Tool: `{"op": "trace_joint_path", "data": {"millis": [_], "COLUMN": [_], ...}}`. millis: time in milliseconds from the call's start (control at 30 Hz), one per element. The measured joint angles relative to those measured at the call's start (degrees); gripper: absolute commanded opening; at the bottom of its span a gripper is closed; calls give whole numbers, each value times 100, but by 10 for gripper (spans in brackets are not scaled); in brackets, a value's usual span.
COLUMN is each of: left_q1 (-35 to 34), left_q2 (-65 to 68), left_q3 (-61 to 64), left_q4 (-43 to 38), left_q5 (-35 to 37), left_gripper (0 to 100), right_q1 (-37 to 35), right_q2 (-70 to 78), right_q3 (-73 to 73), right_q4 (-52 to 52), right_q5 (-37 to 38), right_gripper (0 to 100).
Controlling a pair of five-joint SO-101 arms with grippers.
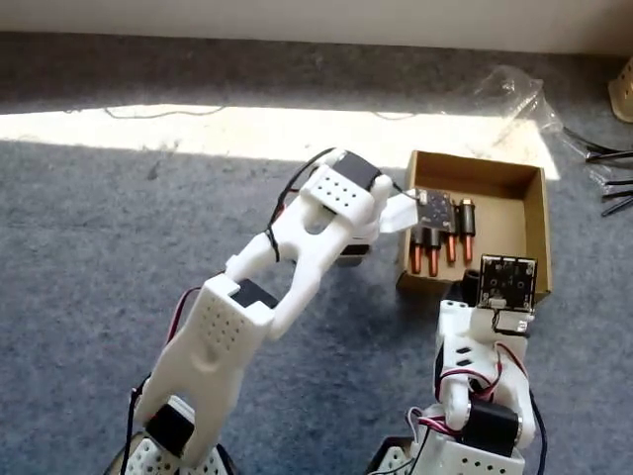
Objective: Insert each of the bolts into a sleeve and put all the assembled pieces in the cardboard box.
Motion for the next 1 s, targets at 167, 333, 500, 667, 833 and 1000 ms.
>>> {"op": "trace_joint_path", "data": {"millis": [167,333,500,667,833,1000], "left_q1": [0,0,0,0,-9,-9], "left_q2": [88,88,88,88,88,88], "left_q3": [-44,-44,-44,-44,-44,-18], "left_q4": [0,0,0,0,-123,-141], "left_q5": [0,0,0,26,686,826], "left_gripper": [109,109,109,109,109,109], "right_q1": [0,0,0,0,0,0], "right_q2": [0,0,0,0,0,0], "right_q3": [0,0,0,0,0,0], "right_q4": [0,0,0,0,0,0], "right_q5": [0,0,0,0,0,0], "right_gripper": [4,4,4,4,4,4]}}
